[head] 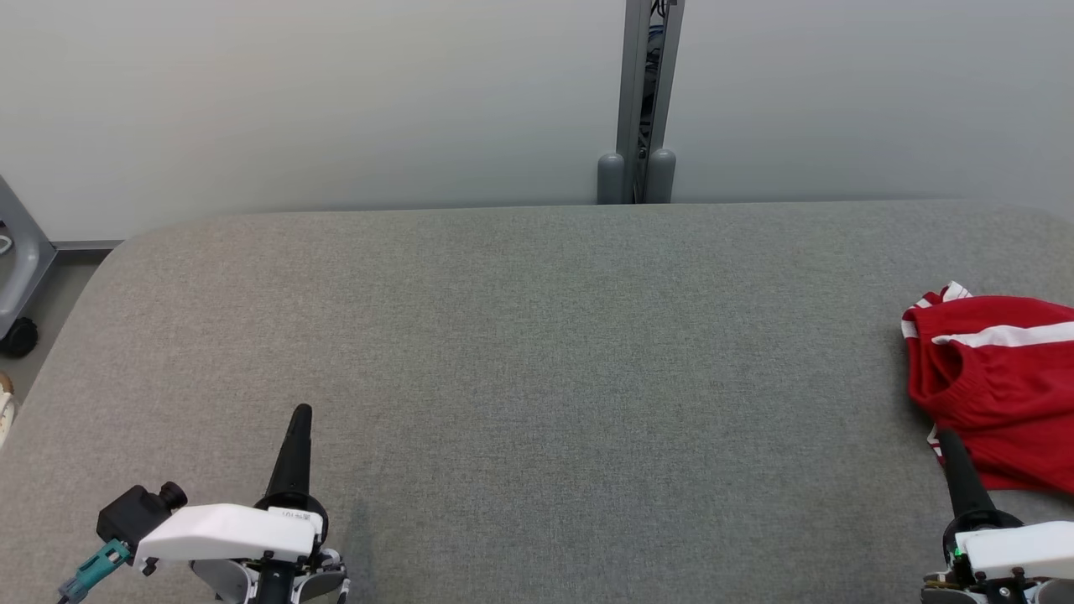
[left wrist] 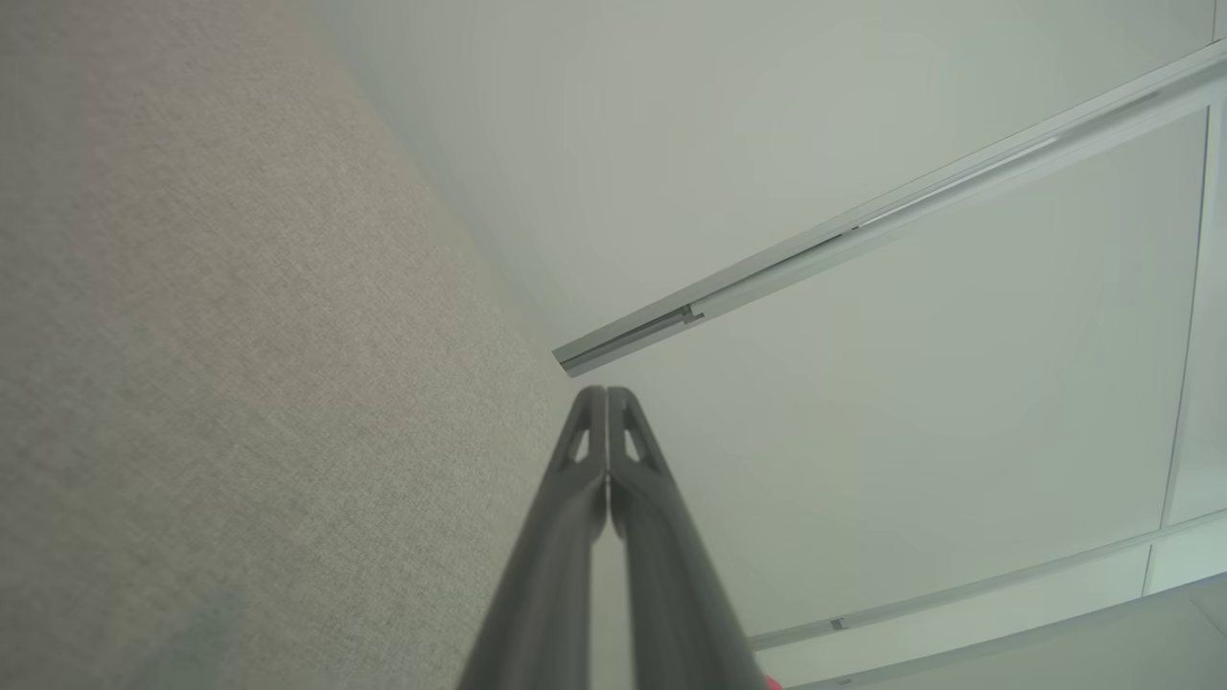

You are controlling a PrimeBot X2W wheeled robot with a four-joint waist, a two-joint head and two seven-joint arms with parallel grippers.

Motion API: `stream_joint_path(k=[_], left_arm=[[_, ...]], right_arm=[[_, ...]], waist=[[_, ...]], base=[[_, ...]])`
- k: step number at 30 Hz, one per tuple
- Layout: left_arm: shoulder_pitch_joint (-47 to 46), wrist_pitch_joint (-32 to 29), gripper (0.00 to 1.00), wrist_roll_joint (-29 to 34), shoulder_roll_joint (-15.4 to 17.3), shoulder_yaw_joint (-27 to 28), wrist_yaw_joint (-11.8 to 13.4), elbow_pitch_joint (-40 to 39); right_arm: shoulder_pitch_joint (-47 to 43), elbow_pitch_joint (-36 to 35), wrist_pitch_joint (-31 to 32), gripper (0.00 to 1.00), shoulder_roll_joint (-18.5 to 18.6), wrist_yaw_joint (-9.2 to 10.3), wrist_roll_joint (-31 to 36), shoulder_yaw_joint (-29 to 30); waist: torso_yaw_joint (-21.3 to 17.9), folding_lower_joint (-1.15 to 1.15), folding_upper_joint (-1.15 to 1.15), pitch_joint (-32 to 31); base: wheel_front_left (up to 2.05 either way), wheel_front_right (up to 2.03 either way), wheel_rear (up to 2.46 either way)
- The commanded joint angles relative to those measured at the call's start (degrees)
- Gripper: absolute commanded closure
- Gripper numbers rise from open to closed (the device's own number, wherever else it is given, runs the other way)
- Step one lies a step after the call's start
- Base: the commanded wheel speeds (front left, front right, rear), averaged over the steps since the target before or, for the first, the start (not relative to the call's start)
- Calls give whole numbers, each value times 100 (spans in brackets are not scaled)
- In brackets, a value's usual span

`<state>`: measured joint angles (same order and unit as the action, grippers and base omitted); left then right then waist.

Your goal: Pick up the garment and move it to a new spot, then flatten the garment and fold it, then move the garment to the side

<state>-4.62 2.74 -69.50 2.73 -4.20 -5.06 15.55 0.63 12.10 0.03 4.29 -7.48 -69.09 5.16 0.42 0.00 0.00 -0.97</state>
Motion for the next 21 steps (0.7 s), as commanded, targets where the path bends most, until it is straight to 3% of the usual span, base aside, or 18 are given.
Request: stream_joint_path(k=[1,21], left_arm=[[-179,-38,100,-166,32,42,-49,-17],[-395,-266,100,-1068,32,118,-134,125]], right_arm=[[98,-64,62,100,54,-2,-174,65],[171,-78,366,100,41,-2,-1101,350]], waist=[[-1,0,0,4],[-16,0,0,46]], base=[[0,0,0],[0,0,0]])
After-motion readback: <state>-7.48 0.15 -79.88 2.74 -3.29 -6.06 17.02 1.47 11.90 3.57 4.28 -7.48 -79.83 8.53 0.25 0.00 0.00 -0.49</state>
